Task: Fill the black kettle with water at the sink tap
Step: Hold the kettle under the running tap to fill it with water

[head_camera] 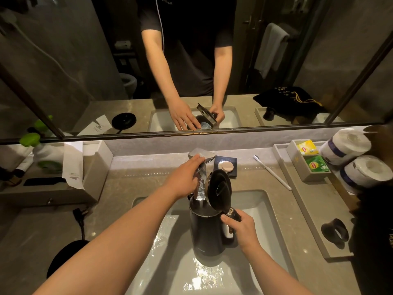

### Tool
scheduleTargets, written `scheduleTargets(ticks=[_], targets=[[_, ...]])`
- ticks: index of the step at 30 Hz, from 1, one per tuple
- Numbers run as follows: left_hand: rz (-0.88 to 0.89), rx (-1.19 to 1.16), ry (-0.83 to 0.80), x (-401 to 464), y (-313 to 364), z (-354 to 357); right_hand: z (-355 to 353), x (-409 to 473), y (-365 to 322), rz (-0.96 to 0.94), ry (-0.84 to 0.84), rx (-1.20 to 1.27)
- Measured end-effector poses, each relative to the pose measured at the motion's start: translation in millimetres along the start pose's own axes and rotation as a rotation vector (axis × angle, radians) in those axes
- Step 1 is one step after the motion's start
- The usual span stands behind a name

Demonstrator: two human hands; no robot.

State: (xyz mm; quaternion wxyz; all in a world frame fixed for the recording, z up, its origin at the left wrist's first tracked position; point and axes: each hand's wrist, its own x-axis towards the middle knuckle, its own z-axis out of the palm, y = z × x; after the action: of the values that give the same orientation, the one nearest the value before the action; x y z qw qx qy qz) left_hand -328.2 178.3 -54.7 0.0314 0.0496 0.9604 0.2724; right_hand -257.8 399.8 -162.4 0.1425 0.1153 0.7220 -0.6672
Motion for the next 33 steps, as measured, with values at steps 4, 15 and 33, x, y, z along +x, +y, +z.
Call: scheduleTargets(ticks=[4,15,33], targets=[[-0.004,-0.002,-0.003,-0.2,0.3,0.8,-0.4,-0.1,1.3,-0.002,0.003,-0.006],[-0.002,-0.024,-0.024,-0.9,2.3,-2.9,-3.5,-2.6,-4.7,-0.019,-0.03,0.035],[0.003,-0.054,-0.042,2.8,5.1,-15.0,-1.7,-1.1,-7.4,-0.028,-0.037,0.018]])
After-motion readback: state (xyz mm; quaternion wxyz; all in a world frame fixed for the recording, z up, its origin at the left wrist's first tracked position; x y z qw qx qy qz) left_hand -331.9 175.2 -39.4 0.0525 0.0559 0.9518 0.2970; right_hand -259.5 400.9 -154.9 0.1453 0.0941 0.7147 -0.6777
